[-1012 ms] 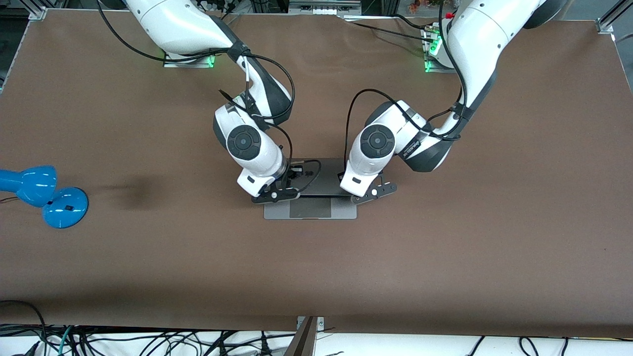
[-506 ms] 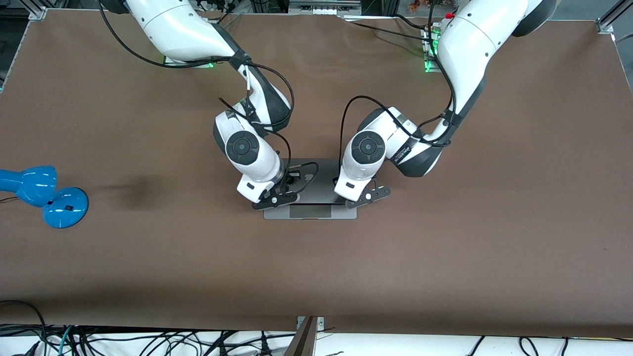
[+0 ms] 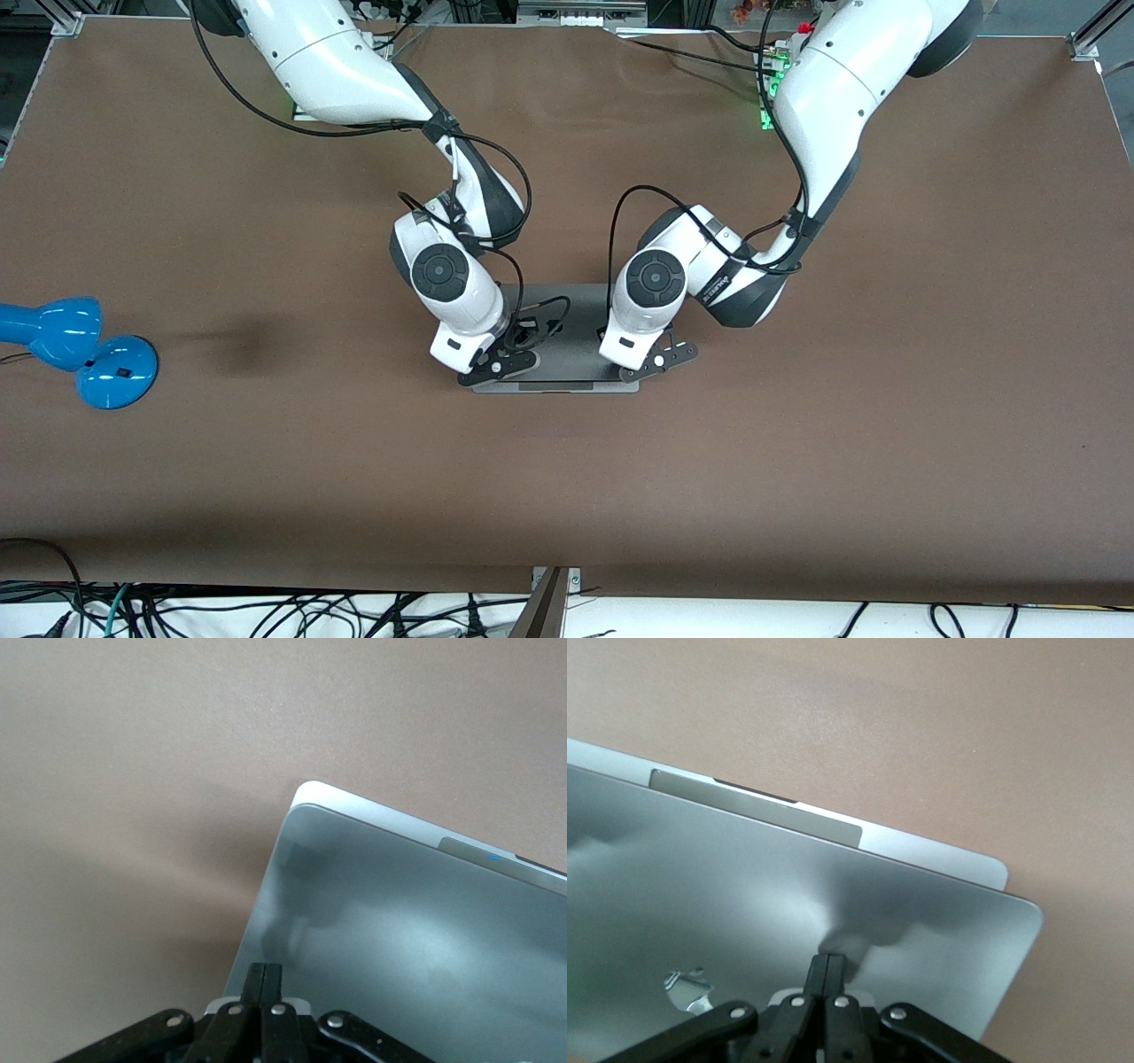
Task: Close laptop with both arms from behind
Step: 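Press the lid down with both grippers until the laptop shuts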
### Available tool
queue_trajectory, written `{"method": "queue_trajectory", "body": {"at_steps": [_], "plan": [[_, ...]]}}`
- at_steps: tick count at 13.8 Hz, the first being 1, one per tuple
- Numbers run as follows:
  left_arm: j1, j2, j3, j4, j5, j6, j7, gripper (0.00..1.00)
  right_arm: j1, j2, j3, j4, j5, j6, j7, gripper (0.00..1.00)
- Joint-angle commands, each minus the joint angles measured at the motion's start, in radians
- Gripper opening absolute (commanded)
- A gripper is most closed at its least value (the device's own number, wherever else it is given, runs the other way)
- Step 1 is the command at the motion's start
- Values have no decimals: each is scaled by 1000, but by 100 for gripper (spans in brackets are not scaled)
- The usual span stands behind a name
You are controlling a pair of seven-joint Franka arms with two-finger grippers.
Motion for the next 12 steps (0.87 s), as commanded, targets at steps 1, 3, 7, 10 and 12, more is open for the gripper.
{"method": "queue_trajectory", "body": {"at_steps": [1,3,7,10,12], "plan": [[-24,44,21,64,31,-16,-19,0,13,7,-19,-2,-6,19,-26,0],[-44,62,33,88,31,-16,-19,0,13,21,-20,-2,-7,58,-28,0],[-60,90,59,113,31,-15,-21,0,14,44,-20,-2,-7,115,-41,0],[-60,107,64,124,29,-9,-24,0,14,63,-25,-1,-6,150,-77,0],[-69,134,64,165,29,-9,-50,0,14,70,-25,-1,-7,162,-77,0]]}}
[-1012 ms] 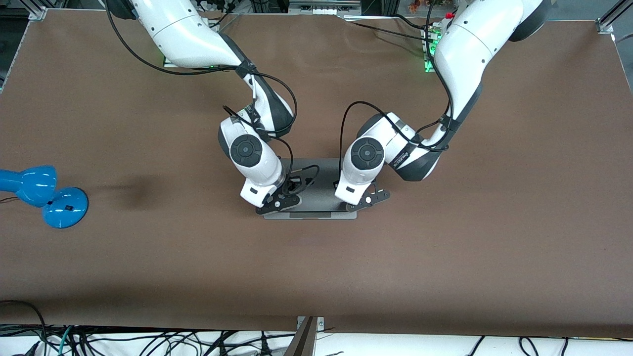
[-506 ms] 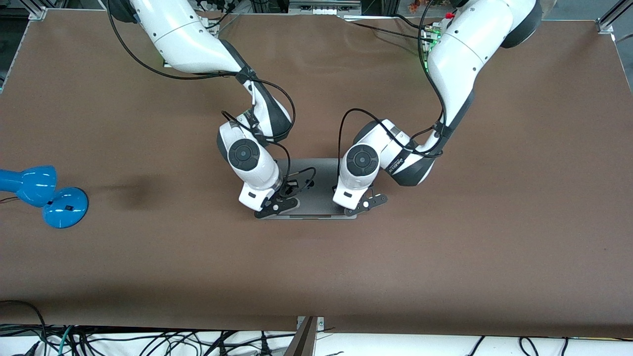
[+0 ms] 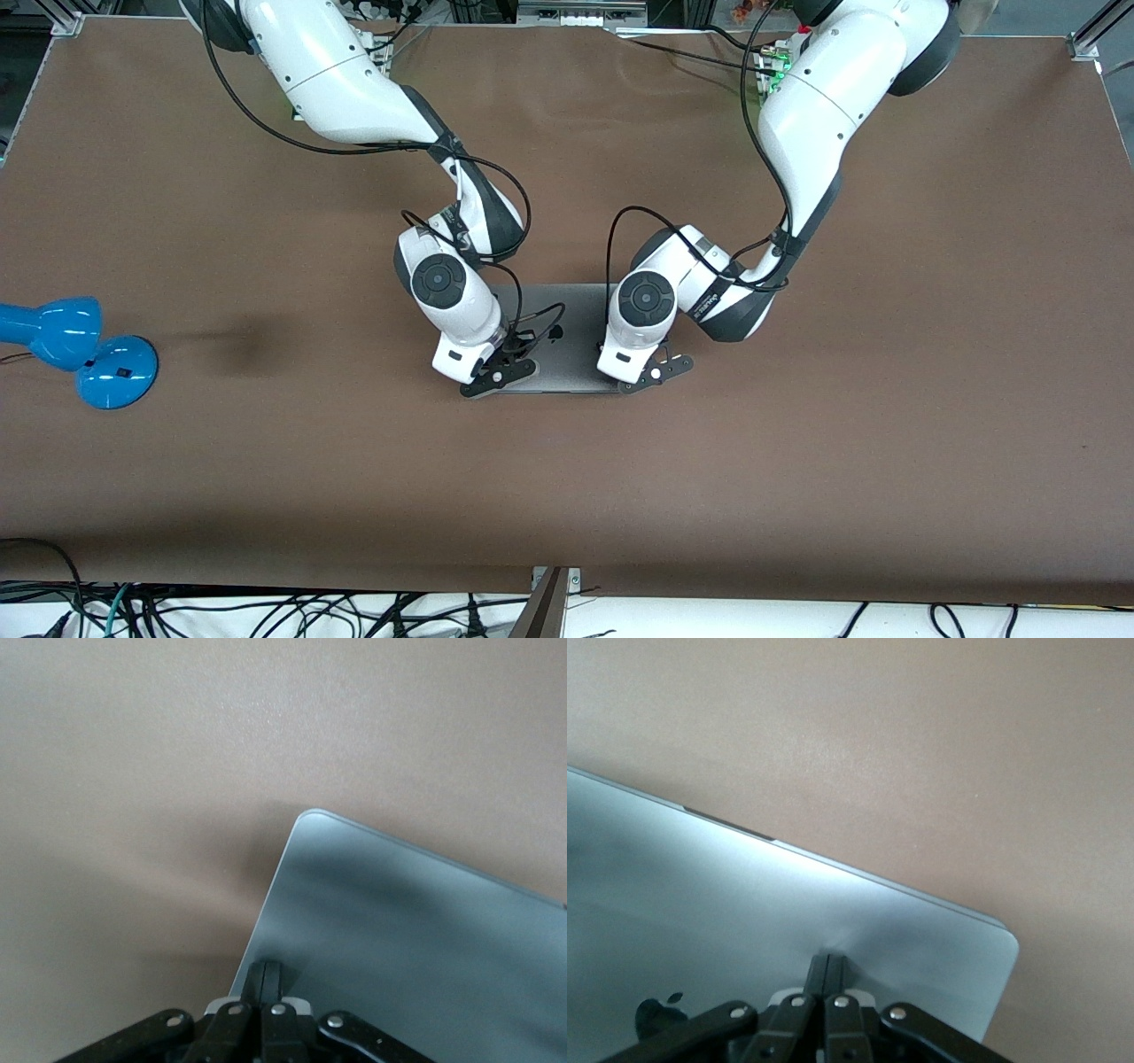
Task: Close laptop with both arms from behind
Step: 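Press the lid down with both grippers until the laptop shuts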
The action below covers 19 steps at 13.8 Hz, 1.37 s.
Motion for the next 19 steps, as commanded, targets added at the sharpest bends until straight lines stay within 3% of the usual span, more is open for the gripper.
{"method": "queue_trajectory", "body": {"at_steps": [1,11,13,15,16,19], "plan": [[-31,56,9,90,29,-10,-36,0,13,11,-14,-1,-7,30,-11,0],[-33,64,9,95,29,-2,-47,0,13,14,-14,7,5,41,-5,0],[-31,62,9,95,29,-2,-46,0,12,11,-12,24,33,7,-2,9],[-29,55,9,93,31,-12,-44,0,12,7,-14,65,91,-88,12,35],[-29,45,9,93,32,-18,-43,0,6,5,-14,91,96,-147,13,42],[-19,-10,5,84,37,-82,-36,0,-24,-1,-16,189,94,-344,13,45]]}}
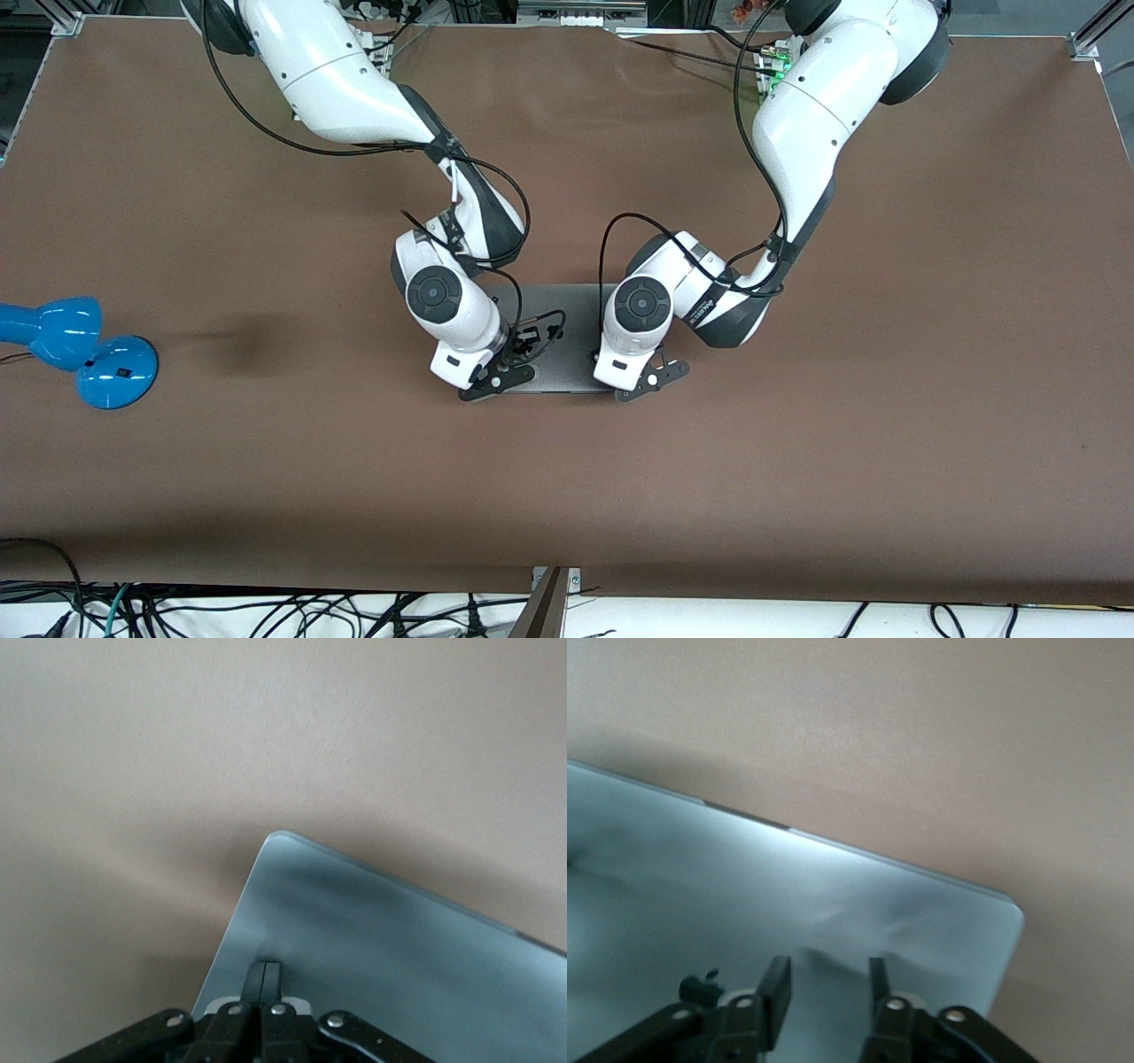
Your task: Close laptop with both arms from behind
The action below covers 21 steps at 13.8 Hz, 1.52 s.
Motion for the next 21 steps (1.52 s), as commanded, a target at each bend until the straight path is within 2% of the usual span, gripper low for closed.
{"method": "queue_trajectory", "body": {"at_steps": [1,2,3,4,6,7,8,9,10,13,16,19,21], "plan": [[-3,-57,-4,11,34,-106,-9,0,-22,-13,-7,101,14,-199,6,46],[-3,-90,-6,3,31,-143,-6,0,-22,-13,-22,138,17,-262,6,55],[0,-119,-7,-1,27,-187,6,2,-25,-15,-37,170,14,-316,6,73],[1,-145,-9,-1,16,-230,37,7,-31,-24,-51,187,17,-353,4,80],[29,-202,-33,-20,1,-288,75,40,-48,-71,-54,188,17,-396,4,90],[56,-236,-50,-40,-13,-295,92,65,-56,-97,-56,188,14,-431,4,90],[79,-283,-73,-78,-15,-295,122,71,-74,-126,-54,186,12,-474,4,93],[96,-329,-84,-116,-18,-295,139,94,-91,-152,-54,185,12,-514,4,99],[101,-380,-84,-153,-30,-295,147,100,-106,-185,-54,180,8,-558,4,99],[128,-527,-69,-241,-82,-318,275,100,-154,-267,-54,178,0,-675,4,100],[125,-673,37,-329,-151,-348,440,100,-204,-346,-54,175,-14,-772,7,100],[119,-809,167,-437,-240,-341,601,100,-230,-406,-51,174,-95,-845,6,100],[116,-912,246,-529,-254,-327,716,100,-246,-448,-50,172,-158,-870,6,100]]}}
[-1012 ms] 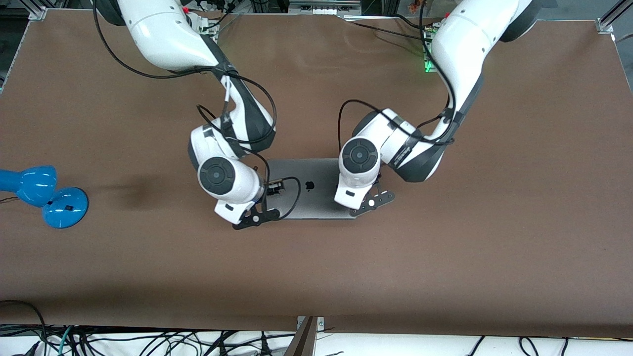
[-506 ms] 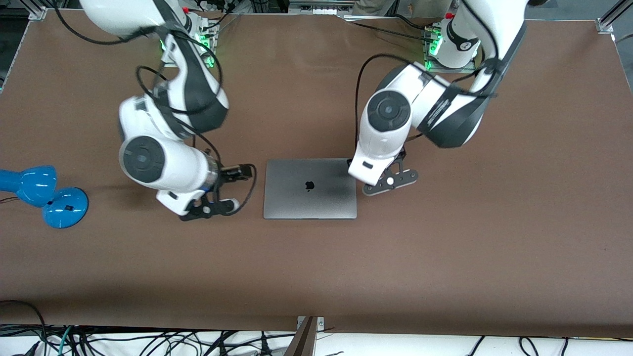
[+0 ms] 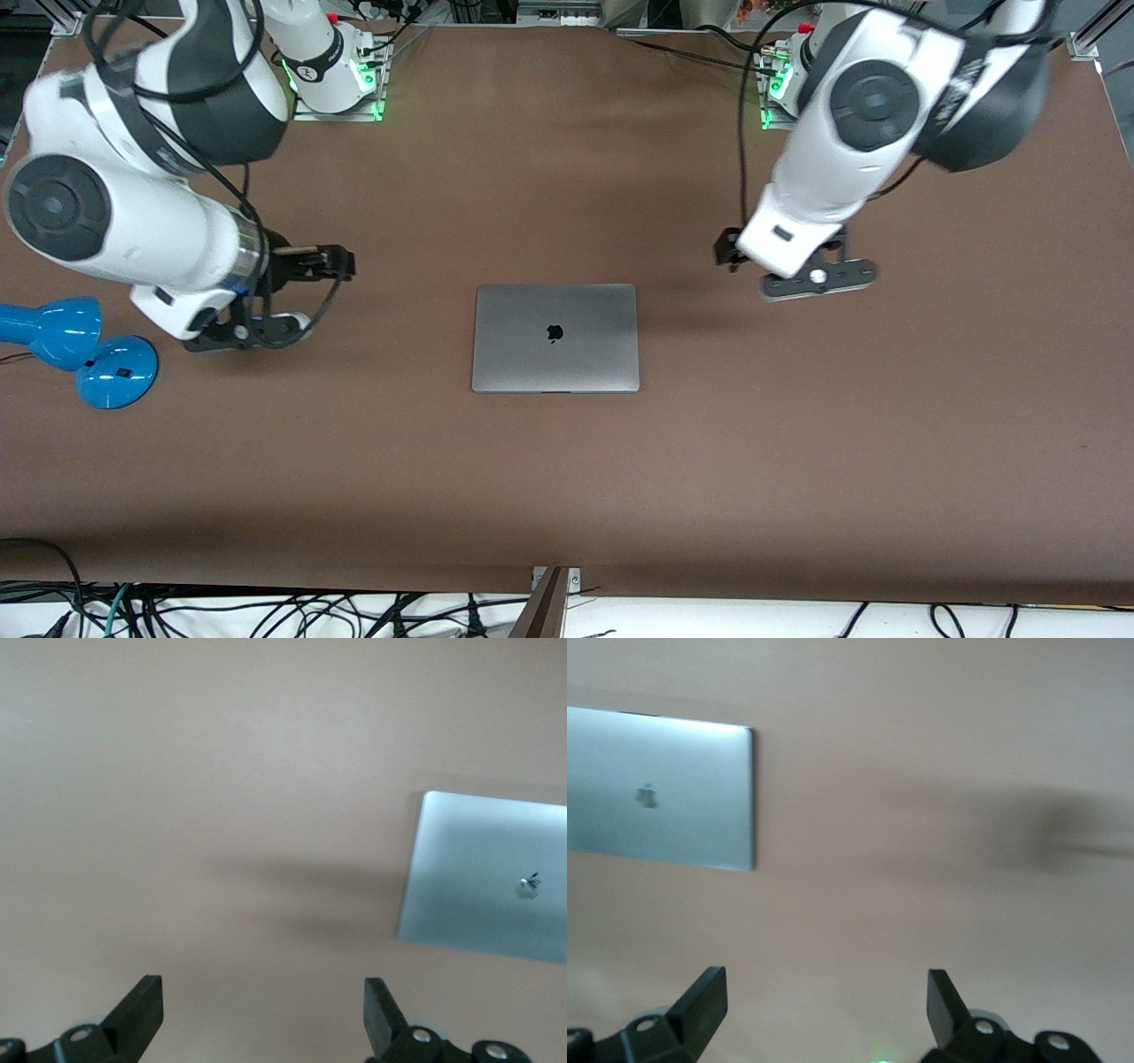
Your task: Close laptop with both arms from behind
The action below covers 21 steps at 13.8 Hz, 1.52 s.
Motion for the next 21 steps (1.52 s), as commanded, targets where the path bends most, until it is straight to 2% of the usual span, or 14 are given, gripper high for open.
{"method": "queue_trajectory", "body": {"at_steps": [1,6,9,10,11,12,15,17,20,21], "plan": [[-3,-191,106,-202,-40,58,157,100,-36,-77,16,-32,-66,-32,2,100],[-9,-409,253,-417,-42,88,329,100,-145,-142,19,-47,-66,-72,-9,100],[-36,-437,368,-416,-42,37,446,100,-190,-174,19,-56,-67,-72,-86,100],[-59,-435,417,-390,-42,20,475,100,-201,-183,19,-62,-67,-72,-118,100],[-72,-430,437,-360,-37,-7,490,100,-208,-199,19,-73,-69,-69,-141,100],[-75,-417,439,-306,-31,-42,490,100,-222,-206,17,-82,-70,-66,-153,100],[-60,-287,434,-128,-30,-142,490,100,-263,-231,16,-89,-70,-62,-231,100],[-17,-242,418,-93,-40,-144,490,100,-291,-246,16,-102,-70,-61,-247,100],[115,-217,254,-89,-45,-135,468,100,-296,-256,16,-119,-74,-61,-246,100],[141,-217,227,-89,-59,-132,451,100,-296,-253,16,-119,-74,-64,-246,100]]}}
